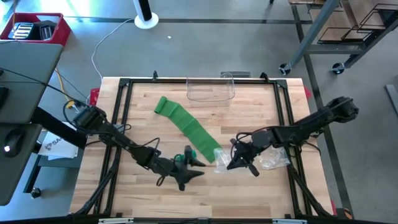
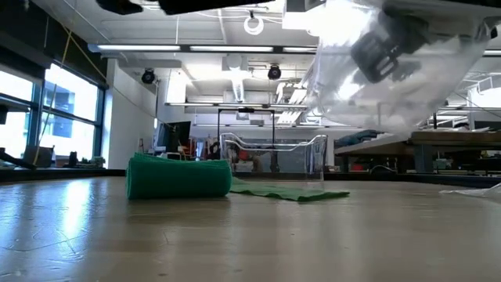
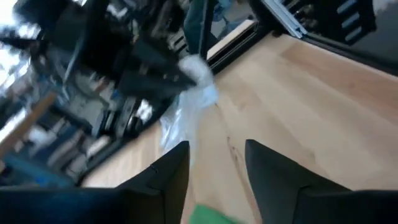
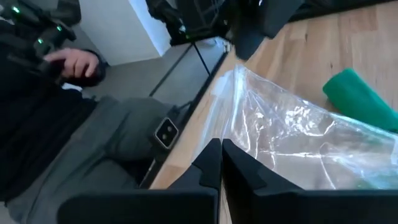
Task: Roll bandage
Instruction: Open the left zip bag
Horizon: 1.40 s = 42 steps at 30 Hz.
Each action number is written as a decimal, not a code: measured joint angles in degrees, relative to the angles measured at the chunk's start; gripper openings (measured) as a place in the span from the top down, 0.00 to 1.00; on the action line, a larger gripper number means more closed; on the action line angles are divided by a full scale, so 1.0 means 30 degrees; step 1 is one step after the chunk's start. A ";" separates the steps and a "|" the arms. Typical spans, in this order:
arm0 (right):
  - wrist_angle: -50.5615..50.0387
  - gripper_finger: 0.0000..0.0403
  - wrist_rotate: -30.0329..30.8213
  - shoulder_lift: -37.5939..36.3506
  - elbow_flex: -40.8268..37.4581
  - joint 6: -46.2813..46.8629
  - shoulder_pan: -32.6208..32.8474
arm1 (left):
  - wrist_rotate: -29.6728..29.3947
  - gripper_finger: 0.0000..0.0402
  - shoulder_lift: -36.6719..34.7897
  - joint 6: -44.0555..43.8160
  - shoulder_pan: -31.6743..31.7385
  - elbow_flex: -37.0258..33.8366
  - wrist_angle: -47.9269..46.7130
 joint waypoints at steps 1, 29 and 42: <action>0.0156 1.00 -0.0200 0.0000 0.0000 -0.0007 -0.0126 | 0.0041 0.59 0.0272 0.0590 0.0021 0.0345 0.0010; 0.0795 1.00 -0.0036 0.0015 0.0000 0.0000 -0.0496 | -0.2750 0.85 0.3928 0.5780 0.0497 0.4181 0.0622; 0.0487 0.82 0.2105 -0.0328 0.0000 -0.0391 -0.0518 | -0.2705 1.00 0.3921 -0.2307 0.0622 0.4173 -0.1012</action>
